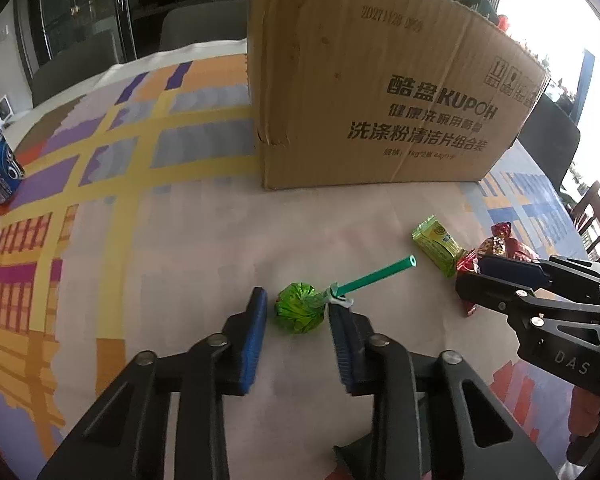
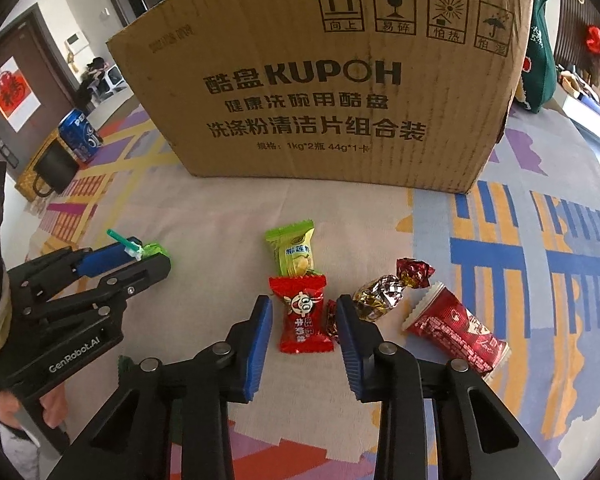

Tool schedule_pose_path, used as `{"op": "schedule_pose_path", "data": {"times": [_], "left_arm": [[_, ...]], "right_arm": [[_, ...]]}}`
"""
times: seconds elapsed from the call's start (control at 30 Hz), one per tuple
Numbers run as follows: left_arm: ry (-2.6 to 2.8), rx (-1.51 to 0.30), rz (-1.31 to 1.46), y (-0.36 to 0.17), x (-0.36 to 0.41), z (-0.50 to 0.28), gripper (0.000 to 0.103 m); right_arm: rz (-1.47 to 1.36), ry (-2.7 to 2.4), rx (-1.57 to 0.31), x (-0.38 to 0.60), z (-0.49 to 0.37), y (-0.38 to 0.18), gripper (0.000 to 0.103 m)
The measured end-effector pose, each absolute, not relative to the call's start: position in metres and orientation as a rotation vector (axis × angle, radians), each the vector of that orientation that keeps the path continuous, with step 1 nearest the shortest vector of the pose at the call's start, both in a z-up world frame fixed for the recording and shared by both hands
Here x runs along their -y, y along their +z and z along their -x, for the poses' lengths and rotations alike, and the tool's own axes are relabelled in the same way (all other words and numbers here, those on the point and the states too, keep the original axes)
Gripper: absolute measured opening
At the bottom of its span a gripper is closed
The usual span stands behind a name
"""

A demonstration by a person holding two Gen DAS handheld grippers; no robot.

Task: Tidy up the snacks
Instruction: 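Grasp the green lollipop with the left tool while the right tool grasps the red candy, then carry the lollipop and red candy over the box and release both inside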

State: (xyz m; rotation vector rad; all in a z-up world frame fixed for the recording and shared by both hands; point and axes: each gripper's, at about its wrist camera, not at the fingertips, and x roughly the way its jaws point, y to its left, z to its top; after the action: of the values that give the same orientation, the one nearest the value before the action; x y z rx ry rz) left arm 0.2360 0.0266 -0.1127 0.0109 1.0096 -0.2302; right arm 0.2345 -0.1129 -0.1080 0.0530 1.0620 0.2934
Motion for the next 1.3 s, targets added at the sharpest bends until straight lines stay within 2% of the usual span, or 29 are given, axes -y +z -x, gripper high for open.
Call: {"op": "schedule_pose_path", "data": {"times": [0.13, 0.33, 0.73, 1.3], "left_arm": [[-0.238, -1.008, -0.011, -0.112, -0.024, -0.234, 0.026], [-0.239, -1.003, 0.006, -0.105, -0.021, -0.228, 0.026], [-0.263, -0.939, 0.015, -0.067, -0.006, -0.210, 0.026], [-0.298, -0.786, 0.030, 0.008, 0.015, -0.217, 0.026]], "right_arm": [[-0.055, 0.294, -1.061, 0.111, -0.235, -0.109, 0.024], [-0.063, 0.303, -1.049, 0.116, -0.230, -0.106, 0.021], [-0.091, 0.324, -0.987, 0.133, -0.210, -0.080, 0.021], [-0.094, 0.324, -0.816, 0.164, -0.202, -0.008, 0.021]]}}
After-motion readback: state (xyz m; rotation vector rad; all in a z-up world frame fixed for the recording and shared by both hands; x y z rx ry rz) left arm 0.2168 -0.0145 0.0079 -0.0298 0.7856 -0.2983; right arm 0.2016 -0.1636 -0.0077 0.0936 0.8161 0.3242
